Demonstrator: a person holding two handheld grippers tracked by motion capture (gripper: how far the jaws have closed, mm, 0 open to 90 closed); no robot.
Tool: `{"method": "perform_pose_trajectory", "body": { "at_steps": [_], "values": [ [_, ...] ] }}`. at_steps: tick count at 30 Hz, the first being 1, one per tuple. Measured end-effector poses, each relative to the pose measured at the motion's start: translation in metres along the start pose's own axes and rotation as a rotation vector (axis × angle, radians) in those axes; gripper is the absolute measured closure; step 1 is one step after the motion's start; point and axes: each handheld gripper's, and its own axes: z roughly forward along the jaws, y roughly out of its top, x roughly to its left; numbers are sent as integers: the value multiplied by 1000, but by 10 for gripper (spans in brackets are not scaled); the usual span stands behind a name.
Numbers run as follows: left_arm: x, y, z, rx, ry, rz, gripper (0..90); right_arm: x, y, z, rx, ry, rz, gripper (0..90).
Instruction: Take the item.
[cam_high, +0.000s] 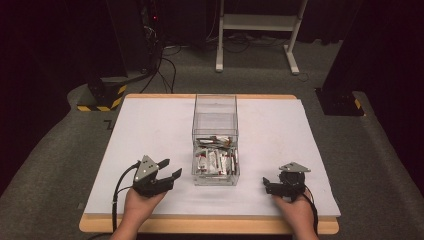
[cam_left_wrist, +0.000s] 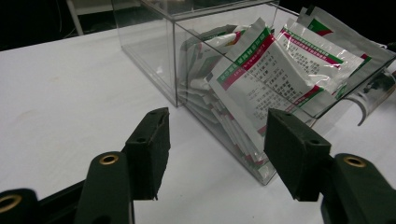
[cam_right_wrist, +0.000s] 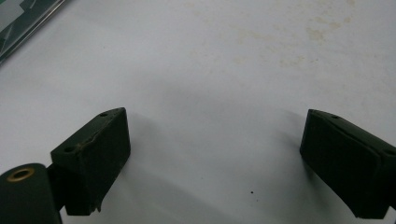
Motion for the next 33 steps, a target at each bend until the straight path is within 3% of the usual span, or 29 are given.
{"method": "perform_pose_trajectory", "body": {
  "at_steps": [33],
  "values": [
    [-26,23,19,-42,-65,32,428,0,0,0,0,0,0,83]
  ]
}}
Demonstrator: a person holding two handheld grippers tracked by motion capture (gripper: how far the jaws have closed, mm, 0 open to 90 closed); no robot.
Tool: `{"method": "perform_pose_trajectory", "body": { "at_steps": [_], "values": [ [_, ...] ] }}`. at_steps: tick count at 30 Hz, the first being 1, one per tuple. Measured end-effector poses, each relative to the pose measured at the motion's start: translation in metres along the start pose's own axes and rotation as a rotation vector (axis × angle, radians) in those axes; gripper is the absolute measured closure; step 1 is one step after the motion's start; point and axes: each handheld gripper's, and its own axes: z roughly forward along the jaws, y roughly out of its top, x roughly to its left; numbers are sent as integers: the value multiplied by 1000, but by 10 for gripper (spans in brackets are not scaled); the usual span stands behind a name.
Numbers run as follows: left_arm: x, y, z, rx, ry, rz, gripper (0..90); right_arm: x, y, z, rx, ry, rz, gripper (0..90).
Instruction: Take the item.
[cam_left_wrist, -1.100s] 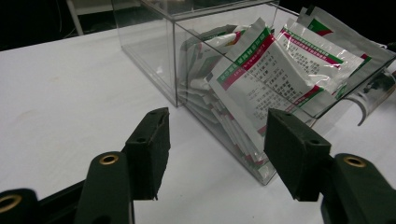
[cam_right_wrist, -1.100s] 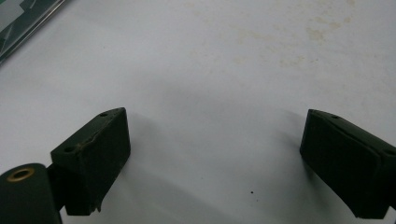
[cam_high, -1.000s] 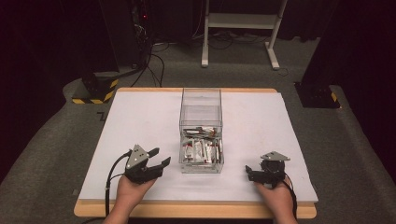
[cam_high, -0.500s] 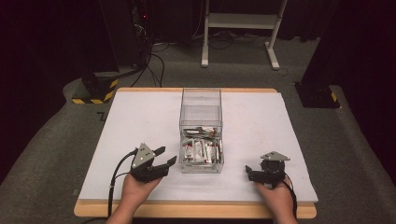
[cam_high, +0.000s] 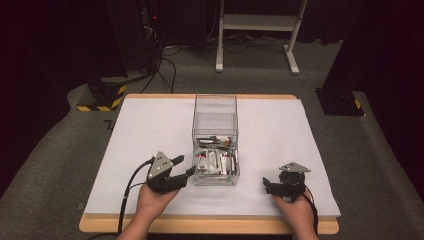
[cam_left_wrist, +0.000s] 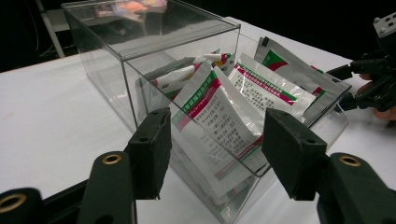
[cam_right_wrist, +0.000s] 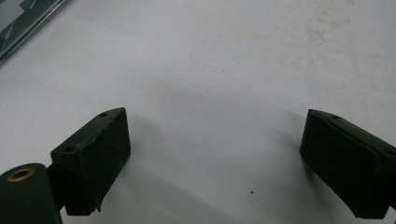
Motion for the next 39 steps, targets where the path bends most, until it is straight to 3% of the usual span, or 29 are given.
{"method": "perform_pose_trajectory", "body": {
  "at_steps": [18,30,39],
  "values": [
    [-9,7,15,-2,-19,7,456,0,0,0,1,-1,1,83],
    [-14,8,18,14,-2,38,487,-1,0,0,0,4,-3,82],
    [-14,8,23,27,2,29,541,0,0,0,1,2,3,82]
  ]
}}
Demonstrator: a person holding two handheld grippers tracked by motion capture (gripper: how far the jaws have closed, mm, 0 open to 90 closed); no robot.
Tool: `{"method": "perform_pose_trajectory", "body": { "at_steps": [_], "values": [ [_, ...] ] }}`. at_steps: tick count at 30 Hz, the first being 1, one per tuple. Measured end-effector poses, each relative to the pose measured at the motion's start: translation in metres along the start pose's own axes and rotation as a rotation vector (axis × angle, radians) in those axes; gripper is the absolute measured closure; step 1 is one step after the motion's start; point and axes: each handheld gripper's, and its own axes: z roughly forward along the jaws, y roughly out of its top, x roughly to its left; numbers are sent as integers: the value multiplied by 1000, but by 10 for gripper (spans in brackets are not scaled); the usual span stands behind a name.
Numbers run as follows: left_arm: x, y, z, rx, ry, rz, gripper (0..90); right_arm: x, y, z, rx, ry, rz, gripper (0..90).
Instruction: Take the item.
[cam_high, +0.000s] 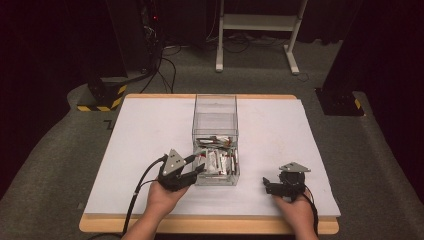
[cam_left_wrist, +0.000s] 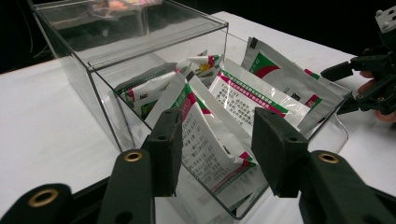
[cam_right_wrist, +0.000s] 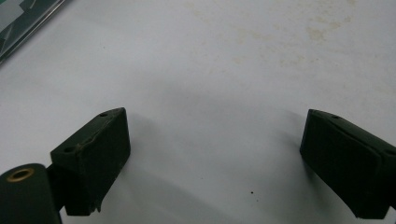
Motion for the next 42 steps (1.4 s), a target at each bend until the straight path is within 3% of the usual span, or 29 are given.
{"method": "perform_pose_trajectory", "body": {
  "at_steps": [7,30,38,42],
  "values": [
    [-4,0,3,6,24,24,608,0,0,0,0,-1,3,82],
    [-5,-8,4,-19,52,-3,746,0,0,0,0,-2,2,83],
    [-3,-7,1,-52,52,-12,717,1,0,0,-1,-4,-1,83],
    [-2,-6,2,-42,55,-18,723,1,0,0,-1,-5,-3,83]
  ]
}}
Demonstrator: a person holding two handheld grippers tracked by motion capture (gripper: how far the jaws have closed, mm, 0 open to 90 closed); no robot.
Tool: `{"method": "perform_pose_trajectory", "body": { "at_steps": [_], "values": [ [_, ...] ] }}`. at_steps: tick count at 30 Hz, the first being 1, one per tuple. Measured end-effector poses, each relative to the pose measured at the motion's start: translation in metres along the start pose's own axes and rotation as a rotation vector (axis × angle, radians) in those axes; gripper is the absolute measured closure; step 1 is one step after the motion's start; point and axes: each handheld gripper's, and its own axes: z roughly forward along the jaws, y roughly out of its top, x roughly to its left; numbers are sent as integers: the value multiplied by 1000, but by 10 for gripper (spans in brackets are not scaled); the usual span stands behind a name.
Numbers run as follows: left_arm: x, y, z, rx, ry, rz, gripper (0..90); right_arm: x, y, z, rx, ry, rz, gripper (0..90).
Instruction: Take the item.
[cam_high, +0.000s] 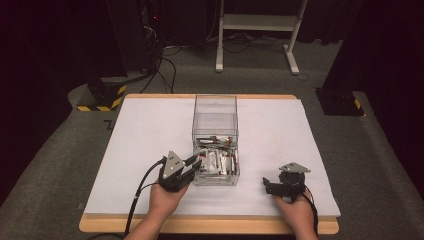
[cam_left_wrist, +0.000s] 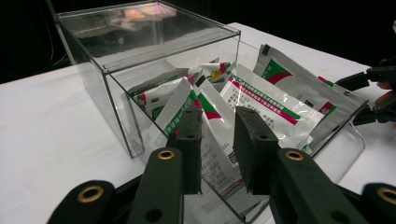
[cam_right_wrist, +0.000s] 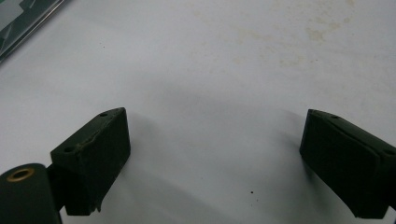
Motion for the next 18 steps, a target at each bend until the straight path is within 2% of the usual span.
{"method": "perform_pose_trajectory", "body": {
  "at_steps": [9,18],
  "values": [
    [-3,-2,4,18,12,17,732,0,0,0,0,-1,0,84],
    [-5,-4,6,19,26,8,841,1,0,0,-1,-3,-2,86]
  ]
}}
